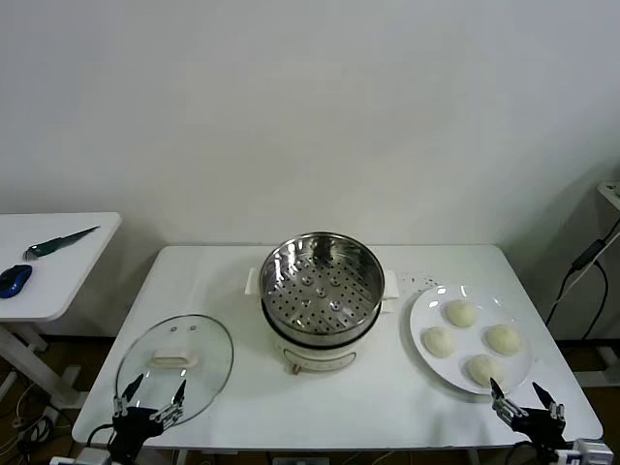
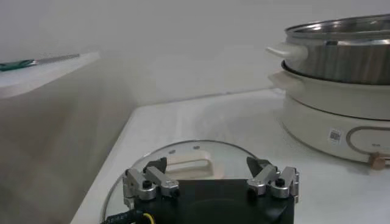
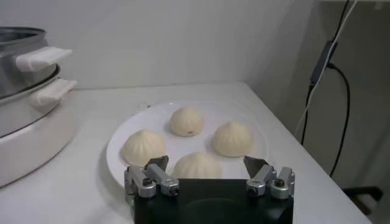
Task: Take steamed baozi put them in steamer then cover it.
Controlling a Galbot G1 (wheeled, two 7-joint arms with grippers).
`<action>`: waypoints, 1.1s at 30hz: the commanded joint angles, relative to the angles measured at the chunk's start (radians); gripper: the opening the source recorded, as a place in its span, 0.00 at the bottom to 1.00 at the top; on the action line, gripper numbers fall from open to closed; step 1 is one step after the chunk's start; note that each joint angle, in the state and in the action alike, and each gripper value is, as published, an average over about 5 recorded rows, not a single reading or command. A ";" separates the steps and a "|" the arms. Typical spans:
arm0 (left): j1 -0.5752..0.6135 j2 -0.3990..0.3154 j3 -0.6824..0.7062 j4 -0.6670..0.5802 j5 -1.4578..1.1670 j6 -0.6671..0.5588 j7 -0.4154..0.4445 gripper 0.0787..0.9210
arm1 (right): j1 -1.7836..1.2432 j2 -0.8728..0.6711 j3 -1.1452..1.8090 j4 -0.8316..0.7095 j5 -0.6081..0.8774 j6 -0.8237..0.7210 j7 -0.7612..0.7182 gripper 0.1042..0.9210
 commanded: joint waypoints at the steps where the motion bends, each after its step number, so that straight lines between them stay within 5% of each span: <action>1: -0.001 0.002 0.001 0.000 -0.001 0.001 0.000 0.88 | 0.081 -0.021 0.019 0.002 -0.036 -0.064 -0.006 0.88; 12: -0.009 0.008 0.003 -0.001 -0.006 -0.002 0.001 0.88 | 0.744 -0.428 -0.286 -0.191 -0.055 -0.335 -0.134 0.88; 23: -0.013 0.001 0.010 -0.005 -0.005 -0.005 0.001 0.88 | 1.607 -0.726 -1.161 -0.602 -0.429 -0.001 -0.878 0.88; 28: -0.013 -0.001 0.011 -0.001 -0.003 -0.005 0.001 0.88 | 2.040 -0.691 -1.616 -0.771 -0.515 0.232 -1.196 0.88; 33: -0.015 0.001 0.010 0.004 -0.002 -0.005 0.002 0.88 | 2.361 -0.555 -1.994 -0.894 -0.517 0.283 -1.325 0.88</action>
